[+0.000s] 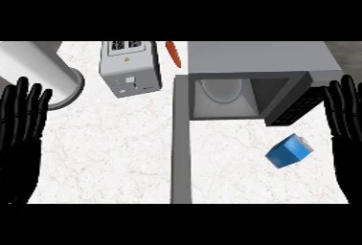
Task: Pick up the milk, place it into the microwave and close the microwave
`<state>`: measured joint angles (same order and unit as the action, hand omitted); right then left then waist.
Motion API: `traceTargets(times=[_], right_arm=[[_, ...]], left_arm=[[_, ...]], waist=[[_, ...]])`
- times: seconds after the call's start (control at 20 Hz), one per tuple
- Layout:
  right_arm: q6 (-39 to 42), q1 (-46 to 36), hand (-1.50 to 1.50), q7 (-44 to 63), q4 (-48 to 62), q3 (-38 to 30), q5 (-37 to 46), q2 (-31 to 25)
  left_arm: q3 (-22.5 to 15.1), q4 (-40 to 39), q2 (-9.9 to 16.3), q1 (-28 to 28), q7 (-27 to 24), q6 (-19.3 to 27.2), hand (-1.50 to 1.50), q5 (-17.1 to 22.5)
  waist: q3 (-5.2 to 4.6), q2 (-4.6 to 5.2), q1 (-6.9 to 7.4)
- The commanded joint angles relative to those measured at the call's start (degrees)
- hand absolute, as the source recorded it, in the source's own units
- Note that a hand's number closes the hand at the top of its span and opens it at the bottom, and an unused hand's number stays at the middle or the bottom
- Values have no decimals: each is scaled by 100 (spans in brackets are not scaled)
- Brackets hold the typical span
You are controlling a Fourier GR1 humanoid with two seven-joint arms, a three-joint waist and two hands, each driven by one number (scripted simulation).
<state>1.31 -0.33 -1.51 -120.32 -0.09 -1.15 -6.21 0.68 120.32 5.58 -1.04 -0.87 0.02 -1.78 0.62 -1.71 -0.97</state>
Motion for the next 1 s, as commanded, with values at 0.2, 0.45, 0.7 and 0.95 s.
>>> traceTargets(times=[0.2,0.45,0.7,0.95], right_arm=[[1794,419,-150,-138,-128,-960,-1909,-1156],[2669,559,-150,152,30,-1279,-3264,-1677],[2701,660,-150,754,-25,-1878,-4139,-2019],[3076,436,-150,420,794,-2149,-3646,-2041]], left_arm=[[436,-248,407,283,134,-592,-150,783],[768,26,281,-202,796,-919,-150,2282],[1325,286,593,-570,910,-1415,-150,3075],[2018,415,812,-1143,962,-1936,-150,3866]], waist=[[-57,162,25],[-61,145,98],[-65,160,101],[-64,167,140]])
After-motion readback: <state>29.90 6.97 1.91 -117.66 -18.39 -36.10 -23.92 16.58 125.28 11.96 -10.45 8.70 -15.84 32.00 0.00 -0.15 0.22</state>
